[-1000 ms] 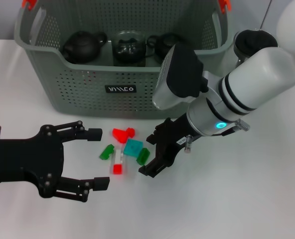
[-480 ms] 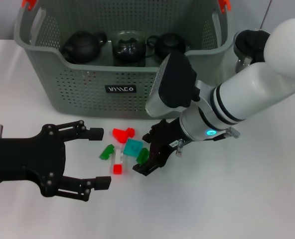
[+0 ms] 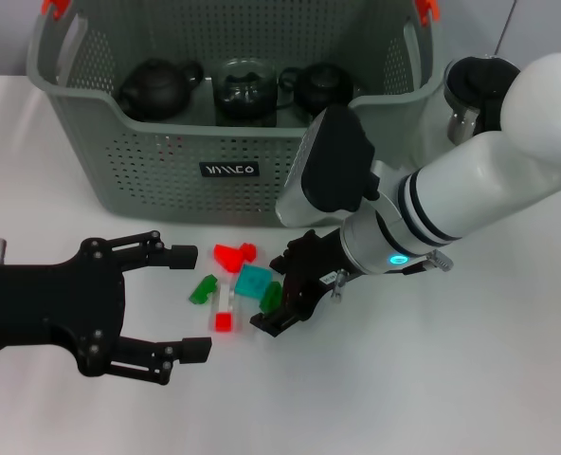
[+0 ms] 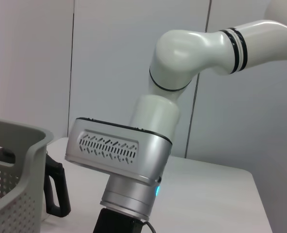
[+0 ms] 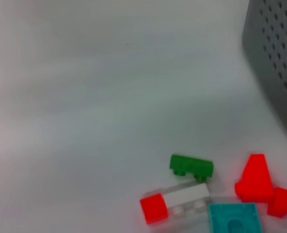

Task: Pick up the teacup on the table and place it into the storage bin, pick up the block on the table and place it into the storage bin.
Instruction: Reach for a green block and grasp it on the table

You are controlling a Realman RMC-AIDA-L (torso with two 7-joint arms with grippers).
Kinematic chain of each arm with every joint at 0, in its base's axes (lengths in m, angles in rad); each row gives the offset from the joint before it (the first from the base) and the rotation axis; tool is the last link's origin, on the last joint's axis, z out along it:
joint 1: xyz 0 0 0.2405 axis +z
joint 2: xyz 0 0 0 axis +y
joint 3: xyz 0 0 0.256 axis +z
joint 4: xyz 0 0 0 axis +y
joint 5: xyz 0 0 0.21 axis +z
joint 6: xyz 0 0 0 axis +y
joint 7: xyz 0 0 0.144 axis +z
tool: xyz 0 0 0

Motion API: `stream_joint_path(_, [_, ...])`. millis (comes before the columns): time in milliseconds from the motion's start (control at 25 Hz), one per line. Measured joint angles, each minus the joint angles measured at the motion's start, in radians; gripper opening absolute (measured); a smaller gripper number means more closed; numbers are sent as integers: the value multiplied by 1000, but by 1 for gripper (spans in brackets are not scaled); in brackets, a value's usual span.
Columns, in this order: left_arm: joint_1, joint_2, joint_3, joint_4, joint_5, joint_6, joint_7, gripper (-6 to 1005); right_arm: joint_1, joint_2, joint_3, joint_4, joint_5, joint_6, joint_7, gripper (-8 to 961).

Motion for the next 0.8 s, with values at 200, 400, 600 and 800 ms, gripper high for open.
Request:
stream_joint_path(200, [0,0,0,0,0,-1,0,960,0,1,-8,1,7,4,4,818])
stream_joint_path(400, [0,0,0,-1,0,-1,0,960,-4,1,-8,2,15,16,5,646])
stream_joint_path(600, [0,0,0,-3,0,-3,0,959,-9,1,-8,2,23,28,7,636])
stream_joint_path(800, [-2,0,-1,-10,9,-3,0,959,-11,1,-10,2,29,29,7,626])
